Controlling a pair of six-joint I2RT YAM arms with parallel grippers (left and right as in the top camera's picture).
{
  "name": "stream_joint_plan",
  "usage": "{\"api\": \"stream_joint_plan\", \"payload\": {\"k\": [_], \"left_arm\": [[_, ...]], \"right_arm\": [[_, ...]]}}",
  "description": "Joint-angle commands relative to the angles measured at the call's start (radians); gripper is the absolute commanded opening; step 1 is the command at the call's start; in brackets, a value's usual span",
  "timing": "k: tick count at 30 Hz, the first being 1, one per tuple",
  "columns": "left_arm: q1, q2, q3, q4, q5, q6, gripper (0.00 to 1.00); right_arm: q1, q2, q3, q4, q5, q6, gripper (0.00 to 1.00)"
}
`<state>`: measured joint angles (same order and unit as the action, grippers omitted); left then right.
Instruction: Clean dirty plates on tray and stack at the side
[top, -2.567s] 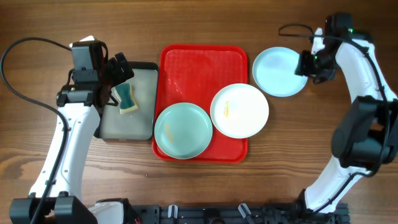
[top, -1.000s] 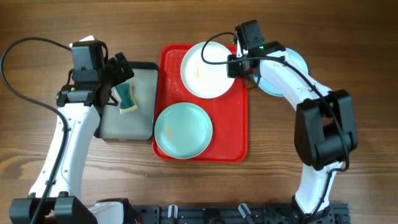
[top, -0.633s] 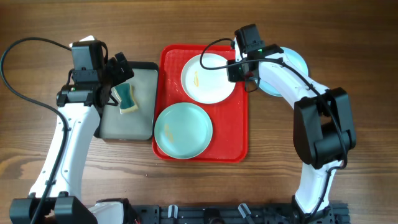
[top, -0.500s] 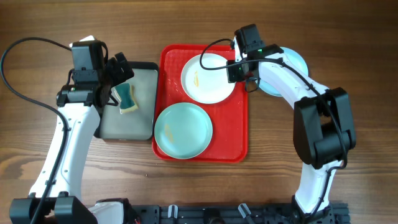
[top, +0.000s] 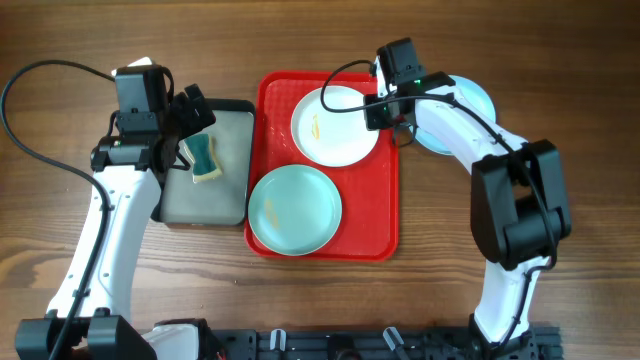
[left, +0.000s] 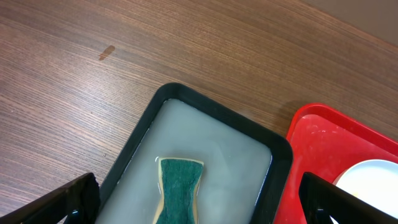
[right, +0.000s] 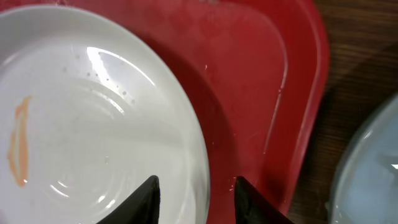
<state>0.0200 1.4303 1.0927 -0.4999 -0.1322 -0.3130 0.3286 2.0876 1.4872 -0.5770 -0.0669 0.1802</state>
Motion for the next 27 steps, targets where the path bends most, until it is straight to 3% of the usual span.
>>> {"api": "stream_joint_plan", "payload": {"k": [1, 6, 11, 14, 19, 23, 24, 27], "left_arm": [[0.005, -0.002, 0.002, 0.002, 0.001, -0.01, 1.0], [0.005, -0.002, 0.002, 0.002, 0.001, -0.01, 1.0], [0.005, -0.002, 0.002, 0.002, 0.001, -0.01, 1.0], [0.005, -0.002, 0.002, 0.003, 0.001, -0.01, 1.0], [0.005, -0.002, 0.002, 0.019, 0.003, -0.01, 1.0], [0.004, 0.006, 0.001, -0.019, 0.164, -0.01, 1.0], [0.004, 0.013, 0.001, -0.024, 0.199, -0.01, 0.98], [-0.027, 0.034, 0.001, -0.011, 0.281, -0.005, 0.79]], "right_arm": [[0.001, 0.054, -0.009, 0.004, -0.019, 0.005, 0.19], [0.001, 0.054, -0.009, 0.004, -0.019, 0.004, 0.04], [0.001, 0.05, -0.007, 0.013, -0.019, 0.004, 0.04], [0.001, 0.046, -0.001, 0.008, -0.019, 0.004, 0.17], [-0.004, 0.027, -0.001, 0.008, -0.054, 0.006, 0.15], [-0.011, 0.016, -0.001, -0.005, -0.08, 0.05, 0.1], [-0.013, 0.016, -0.001, -0.014, -0.08, 0.067, 0.08], [-0.014, 0.016, -0.001, -0.018, -0.08, 0.085, 0.04]]}}
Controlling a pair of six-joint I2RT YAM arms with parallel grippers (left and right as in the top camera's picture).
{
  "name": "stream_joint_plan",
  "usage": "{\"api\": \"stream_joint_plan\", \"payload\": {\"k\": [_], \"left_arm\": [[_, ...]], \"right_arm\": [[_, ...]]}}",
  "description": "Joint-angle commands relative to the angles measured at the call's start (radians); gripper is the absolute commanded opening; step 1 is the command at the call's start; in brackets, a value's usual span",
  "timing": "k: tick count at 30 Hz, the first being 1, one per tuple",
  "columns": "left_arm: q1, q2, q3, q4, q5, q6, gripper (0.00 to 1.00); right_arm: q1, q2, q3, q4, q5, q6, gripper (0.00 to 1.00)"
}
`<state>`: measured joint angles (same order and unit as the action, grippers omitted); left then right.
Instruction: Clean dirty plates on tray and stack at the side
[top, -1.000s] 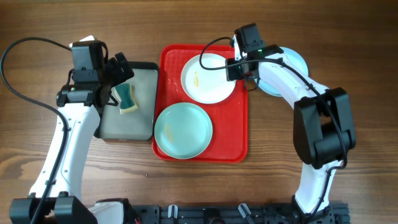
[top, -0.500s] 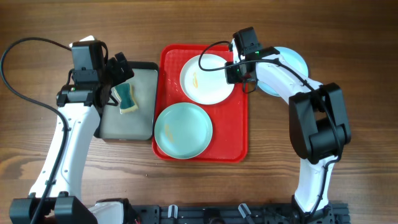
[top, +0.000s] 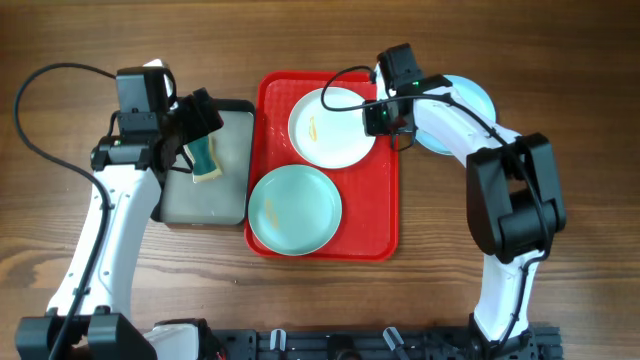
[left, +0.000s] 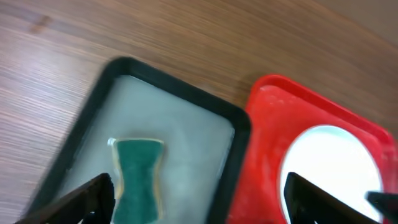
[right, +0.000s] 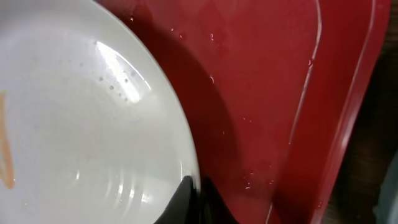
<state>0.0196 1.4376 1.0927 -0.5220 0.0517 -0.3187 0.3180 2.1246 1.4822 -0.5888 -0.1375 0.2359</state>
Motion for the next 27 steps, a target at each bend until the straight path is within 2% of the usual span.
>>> {"api": "stream_joint_plan", "payload": {"k": [1, 4, 5, 7, 9, 10, 11, 14, 16, 17, 18, 25, 27], "left_arm": [[-0.054, 0.032, 0.001, 0.028, 0.097, 0.025, 0.69], [-0.164, 0.043, 0.002, 0.086, 0.081, 0.027, 0.36], [-0.186, 0.048, 0.003, 0.093, 0.069, 0.026, 0.36], [-0.201, 0.064, 0.005, 0.063, 0.001, 0.027, 0.47], [-0.187, 0.092, 0.005, -0.02, -0.138, 0.026, 0.56], [-0.177, 0.111, 0.005, -0.046, -0.184, 0.026, 0.65], [-0.165, 0.135, 0.005, -0.071, -0.218, 0.018, 0.69], [-0.098, 0.232, 0.005, -0.12, -0.236, -0.061, 0.75], [-0.053, 0.27, 0.005, -0.122, -0.227, -0.087, 0.7], [-0.03, 0.287, 0.005, -0.122, -0.215, -0.087, 0.63], [-0.013, 0.303, 0.005, -0.122, -0.207, -0.087, 0.61], [0.01, 0.385, 0.005, -0.074, -0.175, -0.076, 0.6], [0.01, 0.384, 0.005, -0.051, -0.144, -0.021, 0.65]], "right_arm": [[-0.003, -0.021, 0.004, -0.004, -0.021, 0.029, 0.04], [-0.003, -0.021, 0.004, 0.002, -0.044, 0.027, 0.04], [-0.003, -0.021, 0.004, 0.002, -0.044, 0.026, 0.04], [-0.003, -0.021, 0.004, 0.001, -0.044, 0.023, 0.04], [-0.003, -0.021, 0.004, 0.001, -0.043, -0.01, 0.04], [-0.003, -0.021, 0.004, 0.001, -0.043, -0.011, 0.04], [-0.003, -0.021, 0.004, 0.001, -0.043, -0.011, 0.04], [-0.003, -0.021, 0.004, 0.001, -0.043, -0.011, 0.04], [-0.003, -0.021, 0.004, 0.001, -0.043, -0.012, 0.04], [-0.003, -0.021, 0.004, 0.001, -0.043, -0.011, 0.04], [-0.003, -0.021, 0.004, 0.001, -0.043, -0.011, 0.04], [-0.003, -0.021, 0.004, 0.001, -0.043, -0.012, 0.04], [-0.003, -0.021, 0.004, 0.001, -0.043, -0.011, 0.04]]}}
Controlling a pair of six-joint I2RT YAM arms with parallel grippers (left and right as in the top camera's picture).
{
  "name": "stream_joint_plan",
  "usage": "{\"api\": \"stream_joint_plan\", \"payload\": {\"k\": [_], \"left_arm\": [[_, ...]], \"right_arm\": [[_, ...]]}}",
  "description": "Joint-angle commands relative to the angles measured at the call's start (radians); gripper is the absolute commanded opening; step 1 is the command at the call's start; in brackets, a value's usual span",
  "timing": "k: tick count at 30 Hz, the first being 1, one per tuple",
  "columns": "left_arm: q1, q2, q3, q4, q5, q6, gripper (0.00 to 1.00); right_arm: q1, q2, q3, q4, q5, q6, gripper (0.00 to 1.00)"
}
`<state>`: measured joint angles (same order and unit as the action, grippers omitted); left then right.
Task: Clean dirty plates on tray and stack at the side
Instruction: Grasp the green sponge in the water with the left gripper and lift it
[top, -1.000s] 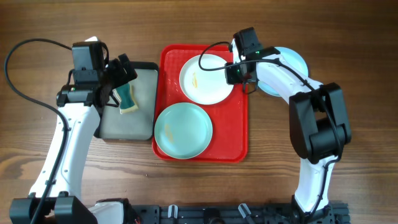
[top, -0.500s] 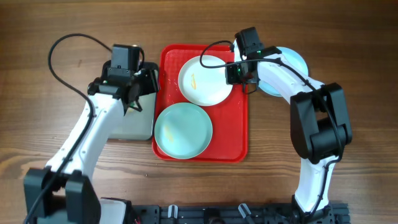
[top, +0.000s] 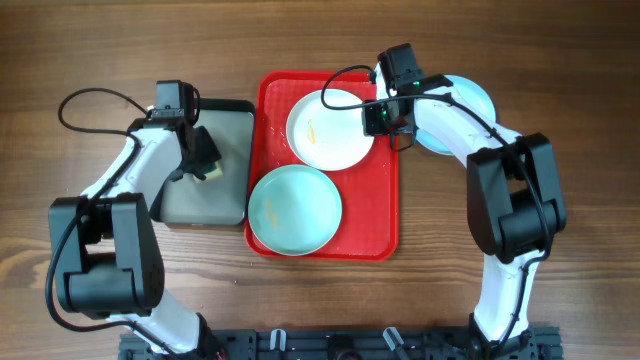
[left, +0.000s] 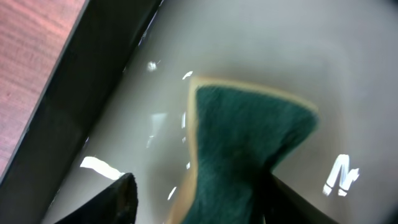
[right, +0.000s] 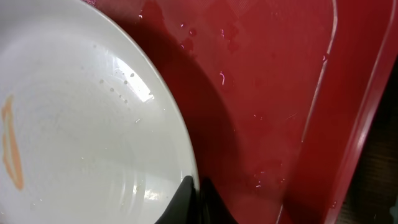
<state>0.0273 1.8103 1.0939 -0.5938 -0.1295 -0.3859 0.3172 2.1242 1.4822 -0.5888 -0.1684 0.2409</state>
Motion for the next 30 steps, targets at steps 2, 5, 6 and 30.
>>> {"api": "stream_joint_plan", "payload": {"k": [2, 5, 6, 30], "left_arm": [[0.003, 0.01, 0.004, 0.029, 0.051, 0.068, 0.65], [0.003, 0.009, 0.004, 0.029, 0.051, 0.068, 0.57], [0.003, 0.01, 0.004, 0.028, 0.051, 0.068, 0.53], [-0.144, -0.577, -0.06, 0.077, 0.038, 0.048, 0.04]], "right_arm": [[-0.003, -0.021, 0.004, 0.002, -0.013, -0.016, 0.04], [-0.003, -0.021, 0.004, 0.002, -0.013, -0.016, 0.05], [-0.003, -0.021, 0.004, 0.002, -0.013, -0.017, 0.05], [-0.003, -0.021, 0.004, 0.004, -0.013, -0.017, 0.04]]}}
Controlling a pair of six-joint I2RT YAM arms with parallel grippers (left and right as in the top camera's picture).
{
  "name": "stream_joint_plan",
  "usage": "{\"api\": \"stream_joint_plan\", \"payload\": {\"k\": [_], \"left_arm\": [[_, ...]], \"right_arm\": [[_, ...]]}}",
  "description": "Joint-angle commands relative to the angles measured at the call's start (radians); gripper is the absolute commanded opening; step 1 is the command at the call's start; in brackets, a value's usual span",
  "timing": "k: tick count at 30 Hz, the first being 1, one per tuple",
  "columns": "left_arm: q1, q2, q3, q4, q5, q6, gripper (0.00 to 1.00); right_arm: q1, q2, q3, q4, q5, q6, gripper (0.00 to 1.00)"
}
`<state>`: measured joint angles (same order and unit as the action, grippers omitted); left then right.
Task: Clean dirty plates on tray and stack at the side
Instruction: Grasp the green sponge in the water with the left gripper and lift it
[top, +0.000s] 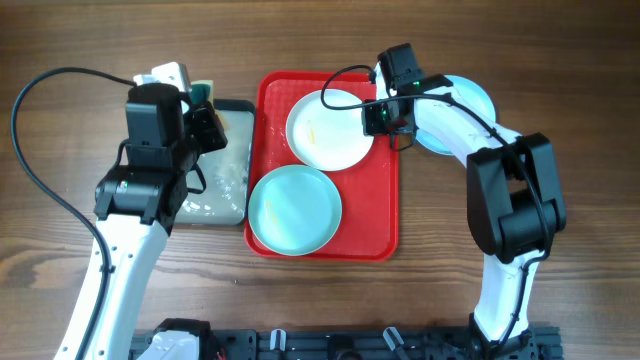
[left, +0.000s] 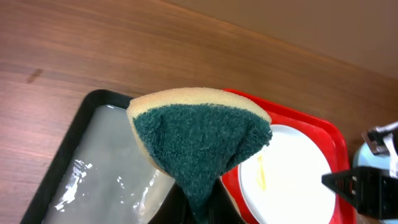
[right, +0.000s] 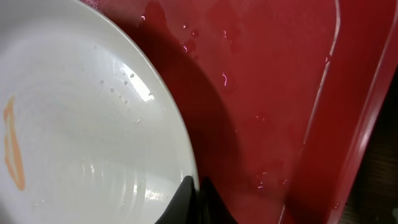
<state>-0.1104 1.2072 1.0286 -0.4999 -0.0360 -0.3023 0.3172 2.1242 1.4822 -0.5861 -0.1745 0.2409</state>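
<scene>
A red tray (top: 384, 200) holds a white plate (top: 325, 128) with an orange smear and a pale teal plate (top: 294, 208). My right gripper (right: 196, 199) is shut on the white plate's (right: 81, 124) right rim. My left gripper (left: 200, 211) is shut on a green and yellow sponge (left: 199, 134), held up above the black basin of water (left: 93, 162). In the overhead view the sponge (top: 203, 92) shows at the basin's (top: 212, 170) far edge. A light blue plate (top: 470, 100) lies on the table to the right of the tray.
The wooden table (top: 560, 80) stretches around both trays. The right arm (top: 470, 130) reaches across the light blue plate. Cables loop at the far left.
My left gripper was down in the basin around the sponge; now it is shut on the sponge and held above the water. The right gripper still grips the white plate's rim.
At first my left gripper hung open over the basin and my right gripper was open astride the white plate's rim. Then the right one shut on the rim. The left one then was down at the sponge, and now holds it up, above the water.
</scene>
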Motion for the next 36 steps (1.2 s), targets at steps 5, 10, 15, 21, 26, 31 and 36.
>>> {"api": "stream_joint_plan", "payload": {"k": [5, 10, 15, 21, 26, 31, 36], "left_arm": [[-0.007, 0.137, 0.003, -0.043, -0.055, -0.035, 0.04], [-0.012, 0.18, 0.003, -0.043, -0.052, -0.016, 0.04], [-0.012, 0.18, 0.003, -0.042, -0.052, 0.011, 0.04], [-0.012, 0.18, 0.003, -0.042, -0.052, 0.011, 0.04], [-0.012, 0.181, 0.003, -0.035, -0.052, 0.011, 0.04], [-0.012, 0.181, 0.003, -0.023, -0.06, 0.07, 0.04], [-0.012, 0.184, 0.003, 0.041, -0.07, 0.139, 0.04]], "right_arm": [[-0.002, -0.021, 0.004, 0.002, -0.007, -0.017, 0.04], [-0.002, -0.021, 0.004, 0.002, -0.007, -0.016, 0.04], [-0.003, -0.021, 0.004, 0.002, -0.007, -0.017, 0.04], [-0.002, -0.021, 0.004, 0.002, -0.007, -0.017, 0.04], [-0.002, -0.021, 0.004, 0.002, -0.007, -0.031, 0.04], [-0.002, -0.021, 0.004, 0.002, -0.007, -0.03, 0.04], [-0.002, -0.021, 0.004, 0.002, -0.007, -0.03, 0.05]]}}
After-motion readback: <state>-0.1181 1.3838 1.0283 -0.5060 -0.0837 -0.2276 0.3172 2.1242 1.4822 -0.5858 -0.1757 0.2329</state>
